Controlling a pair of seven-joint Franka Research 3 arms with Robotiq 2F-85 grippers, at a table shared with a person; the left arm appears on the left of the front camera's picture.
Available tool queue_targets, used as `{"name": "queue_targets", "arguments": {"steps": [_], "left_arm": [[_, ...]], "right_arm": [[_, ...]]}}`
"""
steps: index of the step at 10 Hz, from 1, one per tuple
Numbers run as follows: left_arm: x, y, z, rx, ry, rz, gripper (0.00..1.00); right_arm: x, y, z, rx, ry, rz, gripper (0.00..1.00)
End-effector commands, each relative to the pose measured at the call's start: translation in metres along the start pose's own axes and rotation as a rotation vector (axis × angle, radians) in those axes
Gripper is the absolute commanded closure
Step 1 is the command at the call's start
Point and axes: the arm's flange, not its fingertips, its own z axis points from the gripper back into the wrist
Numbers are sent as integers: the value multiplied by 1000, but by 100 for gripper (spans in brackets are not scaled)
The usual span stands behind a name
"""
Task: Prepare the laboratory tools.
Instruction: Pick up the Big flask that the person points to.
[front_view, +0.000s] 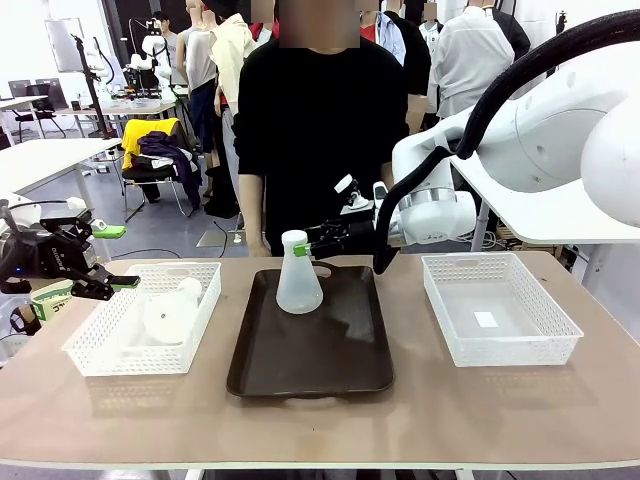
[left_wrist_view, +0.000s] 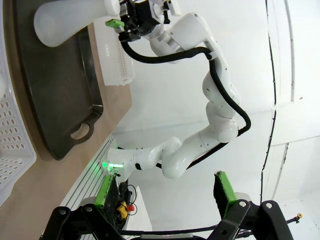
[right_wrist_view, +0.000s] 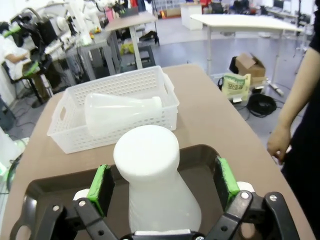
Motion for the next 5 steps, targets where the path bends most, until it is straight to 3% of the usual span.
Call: {"name": "queue_targets", "arguments": {"steps": [1, 5], "left_arm": [[0, -2, 1, 13, -1, 6, 0], [0, -2, 1, 13, -1, 6, 0]], "right_arm": [[24, 5, 24, -26, 98, -1, 0], [46, 22, 76, -176, 147, -9, 0]]}}
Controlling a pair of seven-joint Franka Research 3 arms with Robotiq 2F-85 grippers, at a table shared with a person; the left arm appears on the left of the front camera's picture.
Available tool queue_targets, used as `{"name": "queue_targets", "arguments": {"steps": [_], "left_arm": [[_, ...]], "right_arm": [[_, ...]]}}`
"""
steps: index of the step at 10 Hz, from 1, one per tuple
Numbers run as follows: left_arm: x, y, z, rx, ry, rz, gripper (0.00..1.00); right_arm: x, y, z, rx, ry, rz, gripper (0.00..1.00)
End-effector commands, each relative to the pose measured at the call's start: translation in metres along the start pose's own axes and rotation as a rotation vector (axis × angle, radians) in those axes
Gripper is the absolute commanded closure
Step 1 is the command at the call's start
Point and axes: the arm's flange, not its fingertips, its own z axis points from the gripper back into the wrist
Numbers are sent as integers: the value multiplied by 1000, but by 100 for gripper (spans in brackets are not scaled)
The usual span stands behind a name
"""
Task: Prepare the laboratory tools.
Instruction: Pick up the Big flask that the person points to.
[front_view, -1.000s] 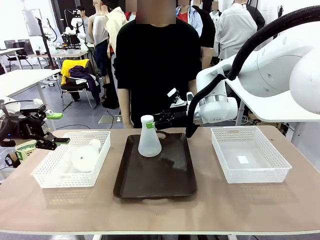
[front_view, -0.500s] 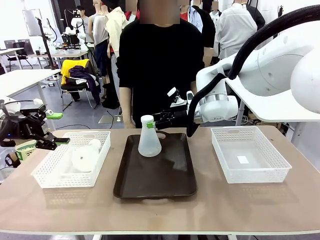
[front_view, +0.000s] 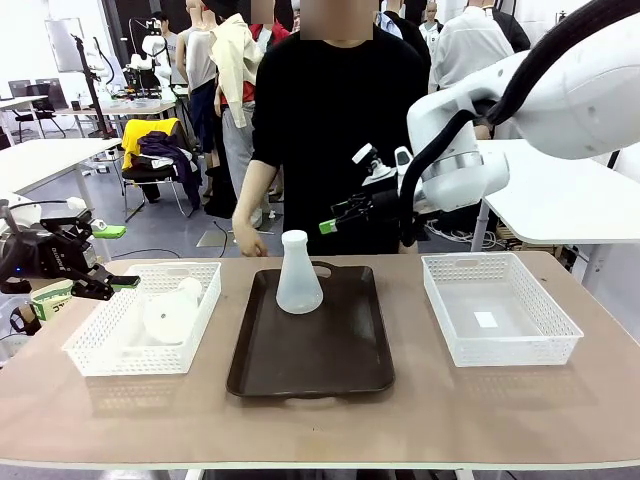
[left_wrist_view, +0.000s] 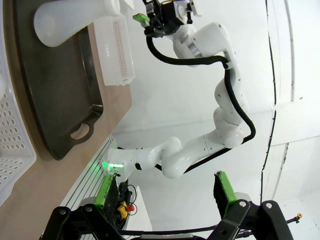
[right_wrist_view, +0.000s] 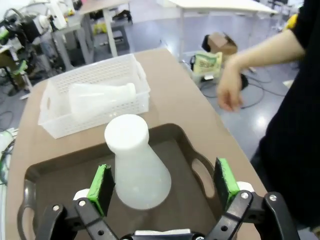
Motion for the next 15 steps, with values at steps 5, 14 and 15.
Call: {"name": "queue_targets", "arguments": {"steps": [5, 14, 15], "left_arm": [[0, -2, 1, 13, -1, 6, 0], [0, -2, 1, 13, -1, 6, 0], [0, -2, 1, 13, -1, 6, 0]], "right_arm": [[-10, 44, 78, -209, -37, -42, 0], [-1, 36, 82, -196, -26, -57, 0], [-1, 36, 82, -196, -26, -57, 0]]}}
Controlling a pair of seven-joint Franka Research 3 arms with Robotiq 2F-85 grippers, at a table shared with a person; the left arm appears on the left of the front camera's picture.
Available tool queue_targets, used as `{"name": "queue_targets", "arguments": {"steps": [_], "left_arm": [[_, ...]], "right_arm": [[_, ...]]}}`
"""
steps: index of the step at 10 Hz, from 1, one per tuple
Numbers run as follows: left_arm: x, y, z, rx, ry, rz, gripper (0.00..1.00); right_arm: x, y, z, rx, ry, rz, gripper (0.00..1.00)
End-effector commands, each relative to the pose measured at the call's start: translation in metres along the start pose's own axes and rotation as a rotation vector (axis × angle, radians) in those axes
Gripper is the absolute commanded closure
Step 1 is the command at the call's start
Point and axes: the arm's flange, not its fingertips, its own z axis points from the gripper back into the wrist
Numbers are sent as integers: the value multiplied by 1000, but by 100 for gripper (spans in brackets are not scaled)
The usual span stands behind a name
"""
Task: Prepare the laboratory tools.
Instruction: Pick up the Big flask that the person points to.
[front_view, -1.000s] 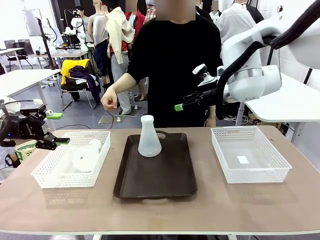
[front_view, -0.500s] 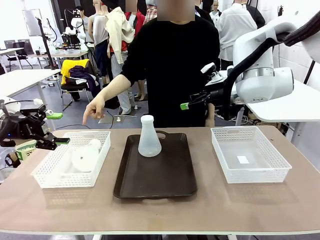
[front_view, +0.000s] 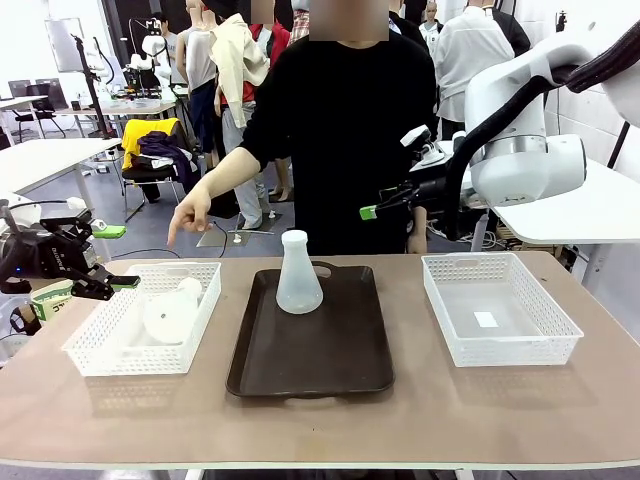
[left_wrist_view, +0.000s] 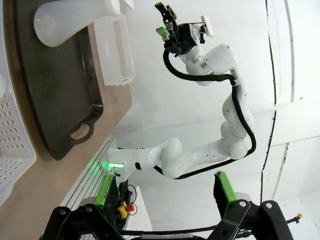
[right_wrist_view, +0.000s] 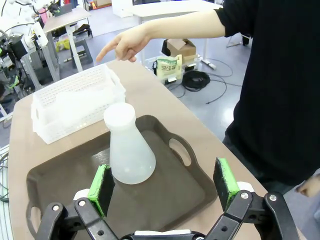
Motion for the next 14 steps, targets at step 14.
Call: {"name": "queue_targets", "arguments": {"steps": [14], "left_arm": [[92, -82, -103, 1294, -85, -261, 0]], "right_arm": [[2, -3, -4, 9, 12, 0, 0]]}}
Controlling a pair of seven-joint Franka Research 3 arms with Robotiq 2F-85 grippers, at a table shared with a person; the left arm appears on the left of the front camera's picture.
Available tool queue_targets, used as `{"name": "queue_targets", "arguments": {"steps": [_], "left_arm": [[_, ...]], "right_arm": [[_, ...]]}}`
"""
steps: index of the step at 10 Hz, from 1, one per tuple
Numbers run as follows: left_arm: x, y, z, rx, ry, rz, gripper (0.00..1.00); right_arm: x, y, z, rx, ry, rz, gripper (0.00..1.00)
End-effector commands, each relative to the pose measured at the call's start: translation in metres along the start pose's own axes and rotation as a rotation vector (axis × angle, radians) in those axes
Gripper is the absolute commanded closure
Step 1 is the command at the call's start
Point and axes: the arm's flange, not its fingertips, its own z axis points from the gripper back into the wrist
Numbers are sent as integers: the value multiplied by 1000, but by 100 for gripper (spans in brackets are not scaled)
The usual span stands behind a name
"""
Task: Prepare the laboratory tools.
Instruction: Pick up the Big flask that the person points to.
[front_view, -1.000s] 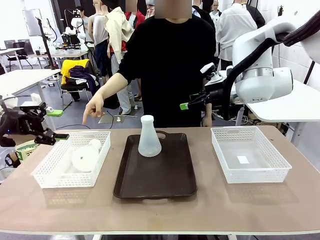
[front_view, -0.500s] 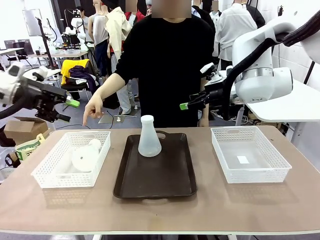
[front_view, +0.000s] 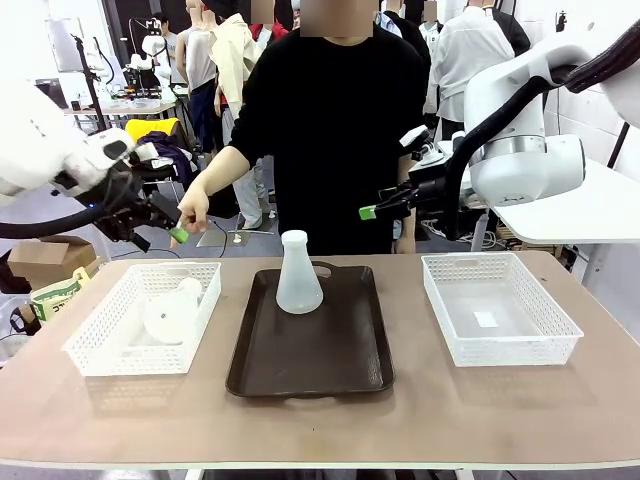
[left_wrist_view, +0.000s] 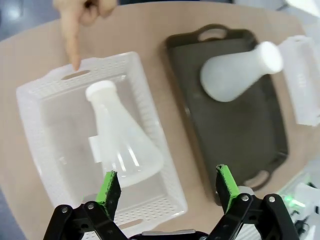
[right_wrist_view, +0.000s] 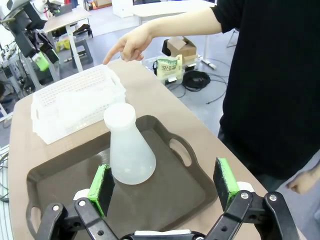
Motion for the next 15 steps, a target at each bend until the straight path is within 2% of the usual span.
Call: {"name": "queue_targets", "arguments": {"steps": [1, 3, 4, 5, 6, 10, 11, 12, 15], "left_arm": [[8, -13, -19, 217, 71, -14, 0], [14, -17, -40, 318, 92, -40, 0], [14, -16, -45, 327, 94, -49, 0], [13, -14, -46, 277, 75, -31, 0], [3, -10, -44, 306, 88, -60, 0], [6, -10, -47, 305, 91, -57, 0], [13, -12, -57, 376, 100, -23, 0], [22, -19, -62, 418, 64, 13, 0], [51, -27, -97, 456, 93, 52, 0]], "right_arm": [[2, -3, -3, 7, 13, 0, 0], [2, -3, -3, 7, 13, 0, 0], [2, -3, -3, 7, 13, 0, 0], [2, -3, -3, 7, 13, 0, 0], [2, -3, -3, 7, 13, 0, 0], [2, -3, -3, 7, 13, 0, 0], [2, -3, -3, 7, 13, 0, 0], [2, -3, -3, 7, 13, 0, 0], [2, -3, -3, 7, 13, 0, 0]]}}
